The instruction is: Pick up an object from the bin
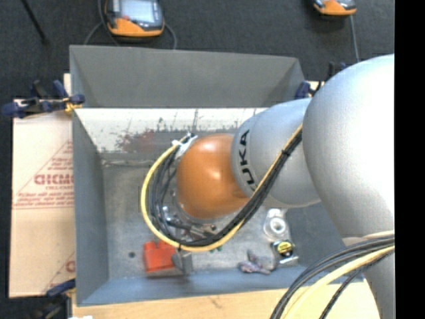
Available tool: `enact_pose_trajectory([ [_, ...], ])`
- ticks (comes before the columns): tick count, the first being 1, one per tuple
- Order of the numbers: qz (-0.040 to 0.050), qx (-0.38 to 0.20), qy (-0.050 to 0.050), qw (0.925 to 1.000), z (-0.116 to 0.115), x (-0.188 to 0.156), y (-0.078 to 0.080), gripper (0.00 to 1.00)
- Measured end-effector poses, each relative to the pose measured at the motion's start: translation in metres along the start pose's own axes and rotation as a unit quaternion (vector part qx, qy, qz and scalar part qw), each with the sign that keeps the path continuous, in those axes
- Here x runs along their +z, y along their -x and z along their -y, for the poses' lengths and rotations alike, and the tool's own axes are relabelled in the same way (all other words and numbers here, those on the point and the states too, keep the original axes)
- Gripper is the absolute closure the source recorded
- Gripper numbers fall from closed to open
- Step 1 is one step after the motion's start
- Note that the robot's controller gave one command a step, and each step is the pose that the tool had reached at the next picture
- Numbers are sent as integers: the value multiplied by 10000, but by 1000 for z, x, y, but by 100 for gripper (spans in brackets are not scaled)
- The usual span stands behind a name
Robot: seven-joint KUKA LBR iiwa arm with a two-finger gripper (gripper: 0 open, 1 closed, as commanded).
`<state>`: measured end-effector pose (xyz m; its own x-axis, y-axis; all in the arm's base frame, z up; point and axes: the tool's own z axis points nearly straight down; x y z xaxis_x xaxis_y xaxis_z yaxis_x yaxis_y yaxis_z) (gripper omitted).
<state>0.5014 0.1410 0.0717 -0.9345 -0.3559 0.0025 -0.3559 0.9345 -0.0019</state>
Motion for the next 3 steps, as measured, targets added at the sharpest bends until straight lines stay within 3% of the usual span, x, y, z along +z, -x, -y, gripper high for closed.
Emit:
enact_pose_trajectory([
  [1, 40, -912, 9, 9958, -57, -1, 7, 0],
  [2, 51, -881, 19, 9961, -57, -3, 8, 100],
  [3, 72, -1289, -1, 9916, -68, -157, 13, 100],
])
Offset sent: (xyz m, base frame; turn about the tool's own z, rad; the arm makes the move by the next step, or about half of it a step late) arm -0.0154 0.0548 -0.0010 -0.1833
